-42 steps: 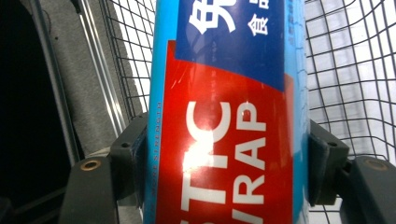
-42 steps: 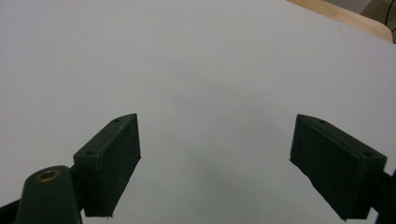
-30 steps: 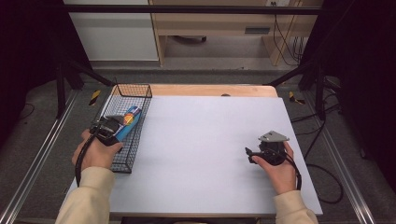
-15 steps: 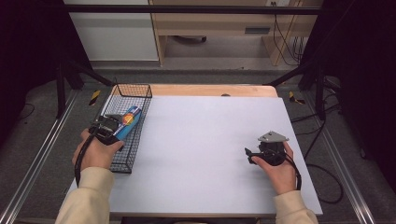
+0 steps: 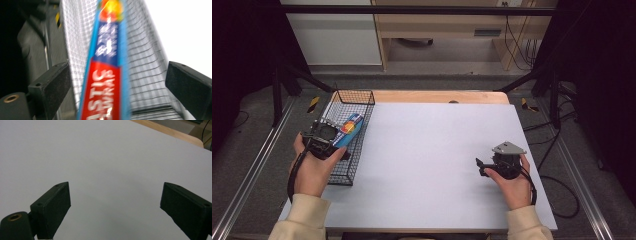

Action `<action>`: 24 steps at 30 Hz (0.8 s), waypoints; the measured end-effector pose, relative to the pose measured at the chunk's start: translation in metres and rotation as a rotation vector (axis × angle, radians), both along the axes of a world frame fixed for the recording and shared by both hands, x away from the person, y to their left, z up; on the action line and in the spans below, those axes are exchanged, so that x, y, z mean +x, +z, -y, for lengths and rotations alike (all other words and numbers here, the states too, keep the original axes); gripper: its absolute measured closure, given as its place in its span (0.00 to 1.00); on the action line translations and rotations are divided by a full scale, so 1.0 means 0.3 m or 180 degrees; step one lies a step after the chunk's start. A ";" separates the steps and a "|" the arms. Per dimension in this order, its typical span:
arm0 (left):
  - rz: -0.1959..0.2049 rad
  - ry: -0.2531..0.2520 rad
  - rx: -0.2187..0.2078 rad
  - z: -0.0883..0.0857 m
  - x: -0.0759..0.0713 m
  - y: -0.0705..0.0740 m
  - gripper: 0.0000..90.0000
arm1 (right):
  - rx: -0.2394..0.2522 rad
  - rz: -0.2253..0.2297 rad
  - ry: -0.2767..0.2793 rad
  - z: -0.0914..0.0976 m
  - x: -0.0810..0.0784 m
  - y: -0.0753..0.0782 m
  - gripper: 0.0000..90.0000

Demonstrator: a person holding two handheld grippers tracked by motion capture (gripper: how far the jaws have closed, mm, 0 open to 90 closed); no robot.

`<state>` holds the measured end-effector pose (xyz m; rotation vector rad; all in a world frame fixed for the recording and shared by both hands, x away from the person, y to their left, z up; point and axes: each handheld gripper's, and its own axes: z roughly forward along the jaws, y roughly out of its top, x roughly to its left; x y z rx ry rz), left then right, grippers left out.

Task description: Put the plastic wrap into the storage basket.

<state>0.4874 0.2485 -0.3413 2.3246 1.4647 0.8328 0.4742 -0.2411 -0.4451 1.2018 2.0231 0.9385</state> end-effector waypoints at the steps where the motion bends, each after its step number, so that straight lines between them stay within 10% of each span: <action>1: 0.0042 -0.0065 -0.0029 0.010 -0.006 0.005 0.05 | -0.0002 0.0024 0.0005 0.001 0.000 0.000 0.10; 24: 0.0646 -0.1089 -0.0704 0.195 -0.051 0.062 0.06 | 0.0132 0.0247 -0.0208 0.028 -0.073 0.008 0.05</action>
